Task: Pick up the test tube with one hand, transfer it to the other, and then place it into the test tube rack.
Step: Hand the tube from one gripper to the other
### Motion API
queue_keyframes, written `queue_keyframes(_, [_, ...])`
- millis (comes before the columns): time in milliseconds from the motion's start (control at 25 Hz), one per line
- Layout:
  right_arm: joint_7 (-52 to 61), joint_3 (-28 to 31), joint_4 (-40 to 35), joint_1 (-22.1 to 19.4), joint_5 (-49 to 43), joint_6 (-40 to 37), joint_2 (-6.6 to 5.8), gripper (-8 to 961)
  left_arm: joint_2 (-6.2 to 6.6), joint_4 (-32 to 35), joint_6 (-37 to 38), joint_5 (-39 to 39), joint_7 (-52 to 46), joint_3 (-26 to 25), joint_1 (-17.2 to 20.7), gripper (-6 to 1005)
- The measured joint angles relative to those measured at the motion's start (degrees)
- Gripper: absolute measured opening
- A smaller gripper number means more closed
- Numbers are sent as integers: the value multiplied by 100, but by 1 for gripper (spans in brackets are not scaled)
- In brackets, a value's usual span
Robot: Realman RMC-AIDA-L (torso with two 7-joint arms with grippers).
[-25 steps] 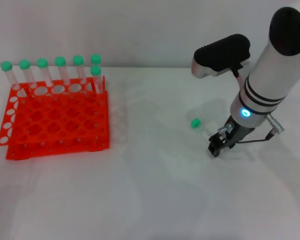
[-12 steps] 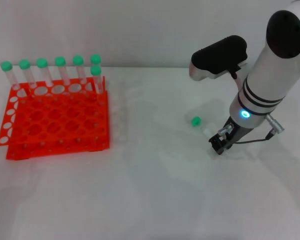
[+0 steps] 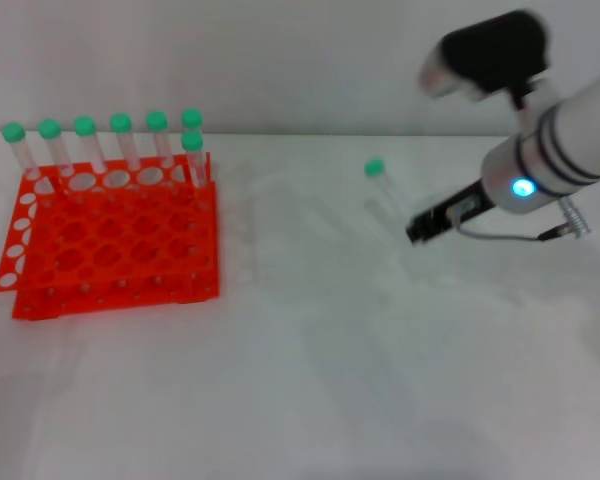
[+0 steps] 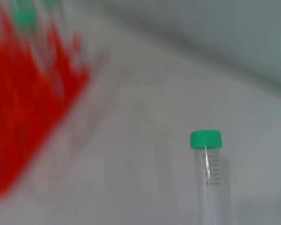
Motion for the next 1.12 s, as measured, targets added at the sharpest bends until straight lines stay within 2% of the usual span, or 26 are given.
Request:
queue_keyframes(120, [-401, 165, -820, -858, 459, -637, -19, 183, 0, -2, -32, 40, -10, 9, 19, 822])
queue_keyframes(280, [-1829, 389, -1266, -2001, 1939, -1561, -23, 183, 5, -55, -80, 76, -13, 12, 41, 821])
queue_keyframes(360, [-2796, 415, -1226, -2490, 2923, -1965, -20, 183, 16, -78, -80, 127, -25, 13, 25, 820])
queue_keyframes(520, [-4940, 411, -801, -3138, 5022, -2379, -20, 183, 41, -91, -171, 434, -38, 15, -92, 819])
queue_keyframes(600, [-6604, 347, -242, -3413, 6637, -2333, -21, 183, 55, -100, -261, 615, -34, 14, -171, 818])
queue_keyframes(760, [-9109, 277, 1154, -3427, 8860, -1489, -26, 182, 92, -131, -535, 1154, -28, 15, -465, 817])
queue_keyframes(920, [-11029, 162, 2722, -3162, 10307, -388, 21, 182, 124, -140, -569, 1853, -49, 13, -851, 815])
queue_keyframes(1040, [-11779, -54, 3464, -3008, 10870, -19, 41, 182, 145, -140, -529, 2479, -97, 14, -1154, 814])
queue_keyframes(1120, [-12018, -188, 3672, -2973, 10954, 4, 46, 182, 143, -140, -483, 2815, -112, 14, -1340, 814])
